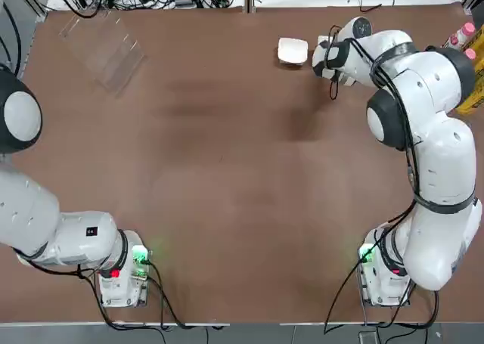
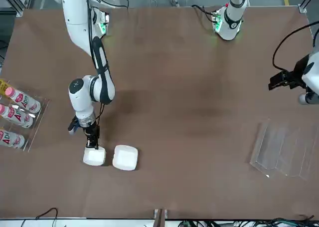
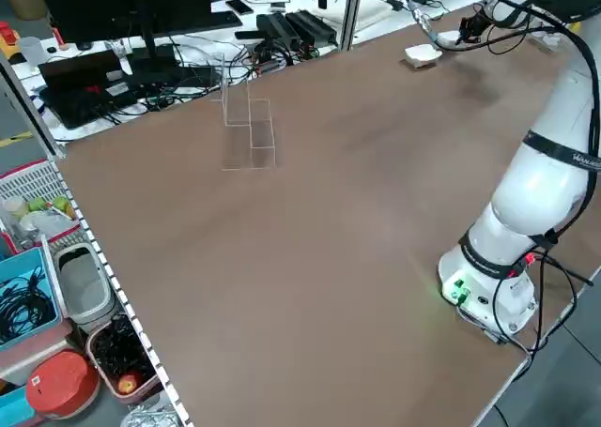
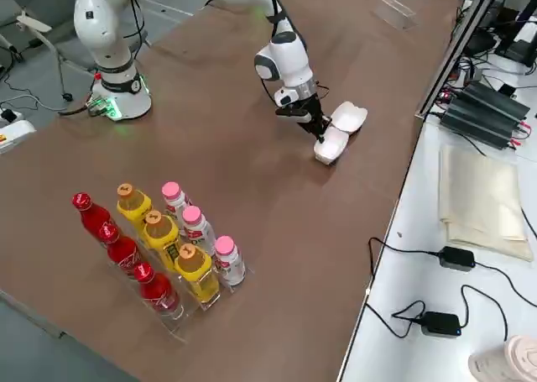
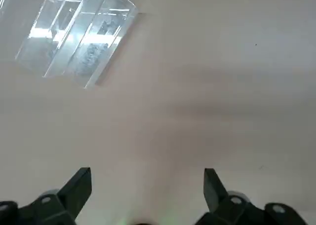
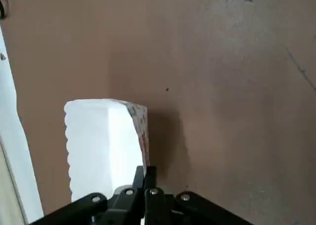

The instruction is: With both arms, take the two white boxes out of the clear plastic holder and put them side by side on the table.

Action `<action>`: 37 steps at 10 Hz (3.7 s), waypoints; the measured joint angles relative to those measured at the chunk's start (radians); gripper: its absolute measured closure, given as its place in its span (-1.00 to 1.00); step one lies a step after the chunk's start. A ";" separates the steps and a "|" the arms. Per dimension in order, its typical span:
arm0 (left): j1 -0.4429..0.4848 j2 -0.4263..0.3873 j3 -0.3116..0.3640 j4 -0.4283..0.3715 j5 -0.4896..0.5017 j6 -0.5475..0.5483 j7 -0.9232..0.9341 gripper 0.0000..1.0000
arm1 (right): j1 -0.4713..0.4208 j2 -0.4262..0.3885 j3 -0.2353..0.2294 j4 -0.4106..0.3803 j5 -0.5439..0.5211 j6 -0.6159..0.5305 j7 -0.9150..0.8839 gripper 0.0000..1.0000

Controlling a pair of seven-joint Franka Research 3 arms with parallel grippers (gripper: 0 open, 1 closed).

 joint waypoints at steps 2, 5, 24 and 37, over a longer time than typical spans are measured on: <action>0.002 0.000 0.000 0.000 0.000 0.000 0.001 -1.00 | -0.010 0.011 0.019 0.002 0.001 0.015 0.001 0.97; 0.004 0.000 0.000 0.000 0.000 0.000 0.001 -1.00 | -0.015 0.021 0.027 0.010 0.001 0.026 0.001 0.97; 0.003 -0.059 -0.002 0.026 0.000 -0.065 -0.007 -1.00 | -0.036 0.032 0.038 0.043 0.002 -0.052 0.002 -1.00; 0.014 -0.077 0.001 0.023 0.018 -0.086 -0.007 -1.00 | -0.010 -0.136 -0.125 0.065 -0.193 -0.455 -0.068 -1.00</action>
